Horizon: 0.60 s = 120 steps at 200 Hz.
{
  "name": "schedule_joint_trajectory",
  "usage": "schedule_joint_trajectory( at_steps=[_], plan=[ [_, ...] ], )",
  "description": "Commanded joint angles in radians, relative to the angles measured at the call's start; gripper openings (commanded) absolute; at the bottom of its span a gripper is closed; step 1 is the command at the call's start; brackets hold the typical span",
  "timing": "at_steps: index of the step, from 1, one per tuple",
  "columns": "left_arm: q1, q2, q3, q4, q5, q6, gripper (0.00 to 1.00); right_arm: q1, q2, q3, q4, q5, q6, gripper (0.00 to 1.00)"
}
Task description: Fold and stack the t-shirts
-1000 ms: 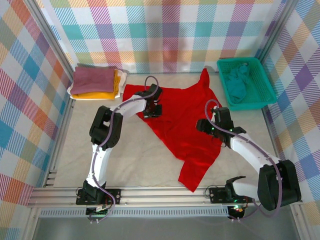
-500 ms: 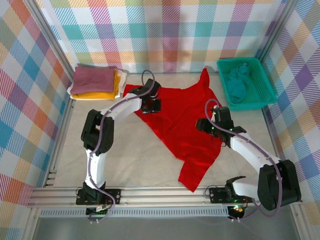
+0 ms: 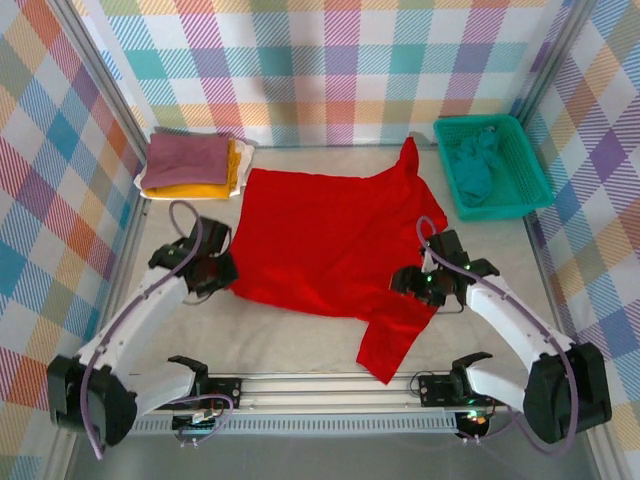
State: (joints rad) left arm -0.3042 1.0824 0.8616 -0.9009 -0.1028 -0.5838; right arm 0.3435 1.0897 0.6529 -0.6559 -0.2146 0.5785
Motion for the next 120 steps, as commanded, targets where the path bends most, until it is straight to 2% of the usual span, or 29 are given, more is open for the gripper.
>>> schedule_joint_trajectory(
  at_steps=[1, 32, 51, 70, 91, 120],
  plan=[
    [0.013, -0.052, -0.075, -0.062, 0.026, -0.100, 0.00, 0.077, -0.052, -0.055, -0.202, -0.100, 0.129, 0.64],
    [0.041, -0.030, -0.125, 0.007, 0.038, -0.175, 0.00, 0.199, -0.108, -0.122, -0.356, -0.111, 0.295, 0.63],
    [0.056, -0.028, -0.158, 0.066, 0.064, -0.191, 0.00, 0.267, -0.152, -0.176, -0.364, -0.157, 0.400, 0.63],
    [0.079, -0.028, -0.177, 0.096, 0.073, -0.193, 0.00, 0.314, -0.171, -0.226, -0.292, -0.195, 0.494, 0.64],
    [0.109, -0.027, -0.197, 0.135, 0.091, -0.182, 0.00, 0.353, -0.163, -0.275, -0.107, -0.213, 0.582, 0.65],
    [0.163, -0.068, -0.202, 0.122, 0.105, -0.161, 0.00, 0.422, -0.023, -0.289, 0.048, -0.202, 0.613, 0.64]
  ],
)
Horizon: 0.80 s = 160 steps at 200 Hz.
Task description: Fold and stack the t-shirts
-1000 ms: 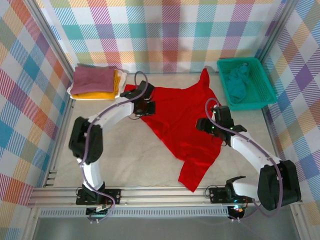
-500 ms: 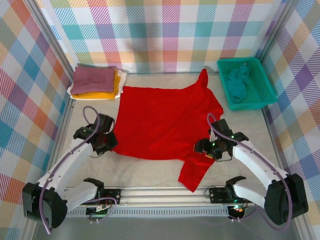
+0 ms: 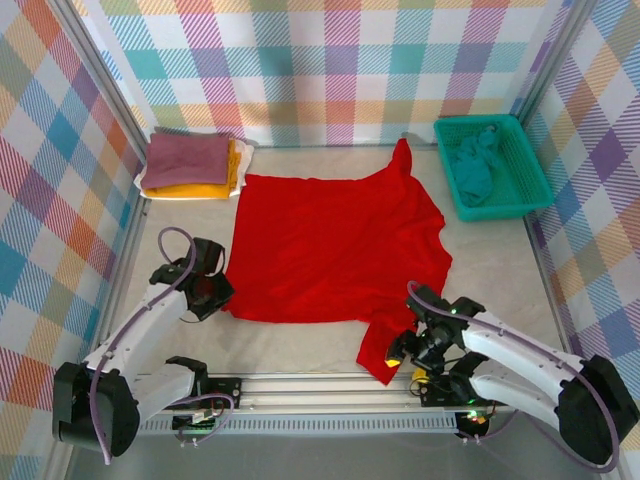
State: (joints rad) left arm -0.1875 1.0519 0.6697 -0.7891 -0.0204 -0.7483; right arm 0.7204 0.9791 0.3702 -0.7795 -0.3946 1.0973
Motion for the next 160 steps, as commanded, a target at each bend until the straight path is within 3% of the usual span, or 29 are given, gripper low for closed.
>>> schedule_joint_trajectory(
  at_steps=[1, 32, 70, 101, 137, 160],
  plan=[
    [0.049, -0.040, -0.011, 0.009, 0.023, 0.003, 0.00, 0.050, 0.091, -0.006, 0.177, -0.022, 0.095, 0.64],
    [0.099, -0.075, -0.019, 0.013, 0.056, 0.027, 0.00, 0.083, 0.154, -0.002, 0.265, 0.018, 0.133, 0.56],
    [0.103, -0.072, -0.030, 0.041, 0.086, 0.029, 0.00, 0.083, 0.121, 0.016, 0.247, 0.075, 0.133, 0.26],
    [0.103, -0.095, -0.020, 0.021, 0.068, 0.032, 0.00, 0.083, 0.066, 0.089, 0.129, 0.125, 0.109, 0.10],
    [0.104, -0.115, 0.008, -0.011, 0.055, 0.024, 0.00, 0.066, -0.009, 0.191, -0.065, 0.189, 0.064, 0.01],
    [0.110, -0.136, 0.034, -0.084, 0.022, 0.005, 0.00, -0.006, -0.075, 0.252, -0.205, 0.195, 0.024, 0.00]
  ],
)
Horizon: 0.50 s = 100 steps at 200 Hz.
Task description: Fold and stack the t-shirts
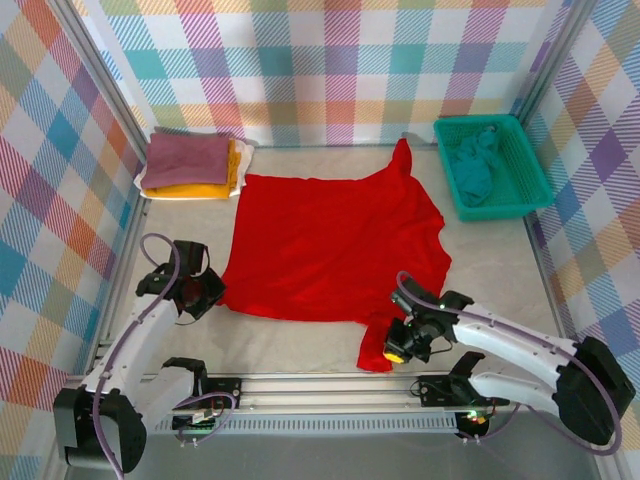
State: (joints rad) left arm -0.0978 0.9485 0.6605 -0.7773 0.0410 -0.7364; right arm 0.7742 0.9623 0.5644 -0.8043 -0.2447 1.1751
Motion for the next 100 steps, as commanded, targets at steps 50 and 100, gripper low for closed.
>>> schedule_joint_trajectory(
  at_steps=[50, 100],
  plan=[
    [0.082, -0.107, 0.033, -0.217, 0.041, -0.092, 0.00, -0.299, -0.215, 0.140, -0.435, 0.037, -0.130, 0.00],
    [0.114, -0.170, -0.031, -0.280, 0.043, -0.158, 0.00, -0.395, -0.270, 0.143, -0.544, 0.035, -0.183, 0.00]
  ],
)
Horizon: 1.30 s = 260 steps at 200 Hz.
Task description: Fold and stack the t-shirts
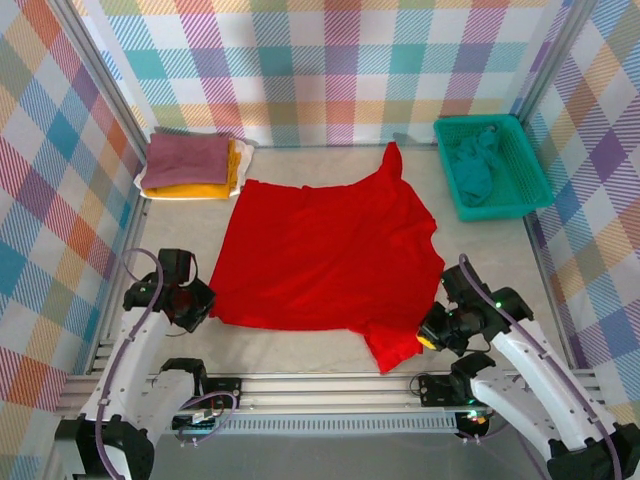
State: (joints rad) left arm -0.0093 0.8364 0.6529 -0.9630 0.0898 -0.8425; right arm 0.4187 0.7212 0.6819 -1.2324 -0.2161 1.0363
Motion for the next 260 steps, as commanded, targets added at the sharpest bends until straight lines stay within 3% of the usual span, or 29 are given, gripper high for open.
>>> schedule_joint_trajectory(
  at_steps=[1, 47, 86, 117, 150, 183, 209, 260],
  plan=[
    [0.026, -0.061, -0.025, -0.095, -0.007, -0.053, 0.00, -0.042, -0.030, 0.027, -0.118, 0.006, -0.044, 0.00],
    [0.040, -0.174, 0.011, -0.173, -0.098, -0.063, 0.00, -0.147, -0.081, 0.198, -0.229, 0.086, -0.103, 0.00],
    [0.040, -0.103, -0.057, -0.027, 0.017, -0.006, 0.00, -0.162, -0.059, 0.128, -0.088, -0.005, -0.102, 0.00],
    [0.040, -0.084, -0.050, 0.011, 0.031, 0.018, 0.00, -0.166, -0.058, 0.101, -0.018, -0.039, -0.089, 0.00],
    [0.040, 0.003, 0.028, 0.039, 0.027, 0.074, 0.00, -0.172, 0.043, 0.128, 0.119, -0.078, -0.108, 0.00],
    [0.040, 0.107, 0.077, 0.045, 0.017, 0.113, 0.00, -0.221, 0.133, 0.193, 0.159, -0.014, -0.196, 0.00],
    [0.045, 0.150, 0.087, 0.089, 0.015, 0.118, 0.01, -0.296, 0.210, 0.199, 0.248, -0.086, -0.250, 0.00],
    [0.052, 0.293, 0.136, 0.155, -0.011, 0.177, 0.02, -0.314, 0.362, 0.230, 0.374, -0.117, -0.289, 0.00]
  ],
)
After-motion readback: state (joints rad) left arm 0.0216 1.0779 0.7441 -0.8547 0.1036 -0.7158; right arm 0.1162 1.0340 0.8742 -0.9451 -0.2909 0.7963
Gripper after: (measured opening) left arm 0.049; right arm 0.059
